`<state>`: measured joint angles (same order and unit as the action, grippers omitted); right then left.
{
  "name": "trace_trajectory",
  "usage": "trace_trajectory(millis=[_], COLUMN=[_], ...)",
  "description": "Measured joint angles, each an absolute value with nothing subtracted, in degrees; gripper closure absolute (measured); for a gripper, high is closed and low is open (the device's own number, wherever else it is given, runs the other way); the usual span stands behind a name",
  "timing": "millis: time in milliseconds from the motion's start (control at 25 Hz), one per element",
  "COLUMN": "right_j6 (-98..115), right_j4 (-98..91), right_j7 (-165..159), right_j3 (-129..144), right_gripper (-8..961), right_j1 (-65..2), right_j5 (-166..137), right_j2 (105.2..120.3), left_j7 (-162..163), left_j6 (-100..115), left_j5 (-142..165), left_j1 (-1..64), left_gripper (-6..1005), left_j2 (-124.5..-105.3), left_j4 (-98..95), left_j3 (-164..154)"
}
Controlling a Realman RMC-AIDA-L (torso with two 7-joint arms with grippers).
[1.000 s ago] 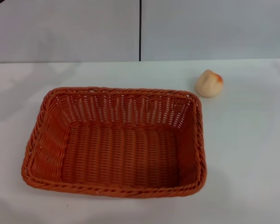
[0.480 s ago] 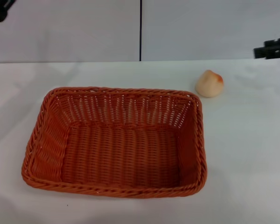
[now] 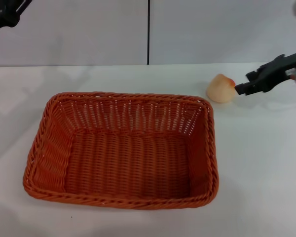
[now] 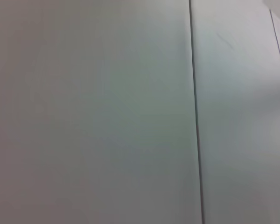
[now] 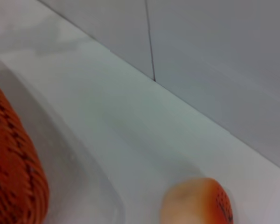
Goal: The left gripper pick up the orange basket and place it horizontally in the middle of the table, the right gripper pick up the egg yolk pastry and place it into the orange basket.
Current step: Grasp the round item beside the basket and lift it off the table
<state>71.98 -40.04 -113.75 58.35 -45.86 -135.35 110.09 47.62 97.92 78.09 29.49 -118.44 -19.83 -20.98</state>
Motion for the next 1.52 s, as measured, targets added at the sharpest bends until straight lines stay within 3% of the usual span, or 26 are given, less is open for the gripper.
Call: trace_trajectory(millis=[40,80,240,640,1200,1400,1520], right_j6=[70.2,70.2,67.6,64.1,57.9,57.5,57.6], right_j4=[-40.2,-40.2,-41.6,-41.4,-38.6,-38.7,-39.6], right_j7=[-113.8,-113.8,-113.8,-113.6,-113.5,-113.5,-113.5], right_j3=[58.7,58.7,58.8,59.5,60.4,60.4,59.7], right_gripper=[416,416,416,416,418,480,690], right_j1=[-46.3,-46.3,-46.9,-47.5,-47.2,-47.0,-46.4], right_j5=[-136.9,-136.9,-139.4,-140.5,-140.3,-140.2,-140.0], right_j2=[111.26,111.26,113.62,115.91,117.39,117.82,118.02], left_j7=[47.6,47.6,47.6,47.6,47.9,48.0,48.1], left_j6=[98.1,98.1,98.8,99.3,99.4,99.4,99.5], left_j5=[78.1,78.1,78.0,78.0,78.1,78.1,78.1], left_j1=[29.5,29.5,29.4,29.4,29.2,29.0,28.8], left_gripper=[212,212,213,214,215,215,216], left_j2=[-118.47,-118.47,-118.48,-118.42,-118.36,-118.33,-118.26], left_j4=[-19.5,-19.5,-18.8,-17.3,-16.1,-16.1,-16.1], left_j3=[-21.0,-21.0,-21.0,-21.0,-21.1,-21.1,-21.1])
